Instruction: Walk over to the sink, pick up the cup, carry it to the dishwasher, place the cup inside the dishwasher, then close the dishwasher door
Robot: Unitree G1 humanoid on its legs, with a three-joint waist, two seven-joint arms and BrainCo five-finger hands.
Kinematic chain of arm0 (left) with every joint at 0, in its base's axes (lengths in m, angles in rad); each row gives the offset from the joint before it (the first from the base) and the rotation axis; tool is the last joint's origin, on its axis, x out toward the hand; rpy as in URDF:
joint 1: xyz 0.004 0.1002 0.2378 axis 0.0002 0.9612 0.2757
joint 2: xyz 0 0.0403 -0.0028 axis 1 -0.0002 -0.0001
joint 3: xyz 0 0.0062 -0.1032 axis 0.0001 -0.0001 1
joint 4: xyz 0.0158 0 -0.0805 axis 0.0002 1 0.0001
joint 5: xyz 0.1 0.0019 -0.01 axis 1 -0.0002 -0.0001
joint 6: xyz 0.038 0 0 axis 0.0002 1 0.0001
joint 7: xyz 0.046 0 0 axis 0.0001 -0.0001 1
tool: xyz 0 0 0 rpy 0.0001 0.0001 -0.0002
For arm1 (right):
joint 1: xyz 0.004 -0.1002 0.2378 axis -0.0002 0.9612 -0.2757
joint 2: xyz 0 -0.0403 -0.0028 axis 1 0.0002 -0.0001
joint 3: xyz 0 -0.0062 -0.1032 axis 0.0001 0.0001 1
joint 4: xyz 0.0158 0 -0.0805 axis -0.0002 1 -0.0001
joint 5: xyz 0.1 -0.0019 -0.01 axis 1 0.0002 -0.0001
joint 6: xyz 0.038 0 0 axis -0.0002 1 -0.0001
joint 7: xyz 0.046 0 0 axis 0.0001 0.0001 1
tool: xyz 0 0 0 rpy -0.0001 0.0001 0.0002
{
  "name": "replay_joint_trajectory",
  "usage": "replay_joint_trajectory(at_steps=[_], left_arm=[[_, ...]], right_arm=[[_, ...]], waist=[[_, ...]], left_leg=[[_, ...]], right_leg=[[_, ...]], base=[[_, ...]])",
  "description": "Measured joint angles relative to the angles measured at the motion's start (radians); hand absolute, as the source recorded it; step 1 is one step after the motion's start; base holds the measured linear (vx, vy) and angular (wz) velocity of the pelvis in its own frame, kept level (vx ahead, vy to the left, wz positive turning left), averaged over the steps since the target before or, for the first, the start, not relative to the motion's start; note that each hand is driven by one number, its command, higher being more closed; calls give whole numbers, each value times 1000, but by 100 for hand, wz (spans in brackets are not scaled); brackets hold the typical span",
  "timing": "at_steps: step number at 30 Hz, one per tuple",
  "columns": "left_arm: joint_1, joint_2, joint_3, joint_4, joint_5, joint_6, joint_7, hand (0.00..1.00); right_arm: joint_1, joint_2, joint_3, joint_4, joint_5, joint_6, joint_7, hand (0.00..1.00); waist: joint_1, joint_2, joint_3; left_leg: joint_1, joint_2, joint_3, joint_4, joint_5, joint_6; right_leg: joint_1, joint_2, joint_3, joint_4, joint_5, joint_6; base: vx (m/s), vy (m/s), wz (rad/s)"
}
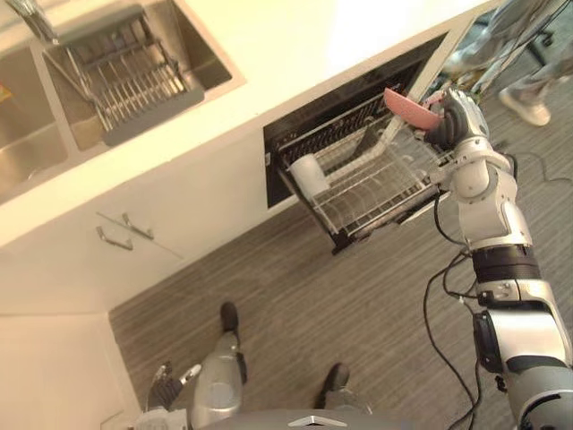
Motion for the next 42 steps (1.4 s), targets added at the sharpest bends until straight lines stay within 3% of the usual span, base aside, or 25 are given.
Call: replay_joint_trajectory(at_steps=[4, 11, 15, 21, 37, 38, 42], left_arm=[[-22, 7, 15, -45, -29, -26, -1, 0], [-30, 8, 17, -89, -30, -32, -15, 0], [-39, 10, 1, -110, -31, -52, -22, 0], [-43, 10, -68, -114, -69, -64, -22, 0], [-63, 8, -174, -139, -110, -42, -44, 0], [-63, 8, -181, -139, -116, -42, -45, 0], [-63, 8, -190, -139, -119, -47, -56, 0]], right_arm=[[-60, -36, 2, 76, 52, 52, -46, 100], [-76, -94, 12, 112, 110, 104, -80, 100], [-165, -137, 34, 209, 166, 143, -110, 100], [-256, -165, 81, 265, 167, 150, -151, 100], [-364, -249, 233, 330, 164, 148, -139, 100], [-364, -249, 233, 330, 164, 148, -138, 0], [-361, -248, 233, 330, 165, 145, -120, 0]], waist=[[25, 2, 66], [26, 10, 117], [44, 38, 160], [59, 72, 173], [106, 176, 179], [110, 183, 178], [108, 191, 177]], left_leg=[[-39, -9, -21, -8, 13, 9], [-95, -30, -92, -18, 20, 9], [-102, -38, -109, -17, 22, 9], [-140, -46, -128, -18, 33, 16], [-191, -58, -129, -19, 49, 23], [-192, -61, -129, -19, 49, 23], [-207, -67, -142, -19, 59, 25]], right_leg=[[-37, -4, -4, -1, 9, 0], [-84, -16, -18, 7, 14, 6], [-88, -21, -28, 7, 17, 7], [-126, -30, -26, 5, 25, 12], [-181, -38, -10, -13, 56, 13], [-183, -41, -7, -13, 57, 14], [-192, -48, -5, -13, 63, 16]], base=[[-10, 20, 4], [2, 19, 6], [-6, 14, 6], [0, 0, 0], [-2, 2, -1], [-10, 12, -3], [1, 2, 2]])
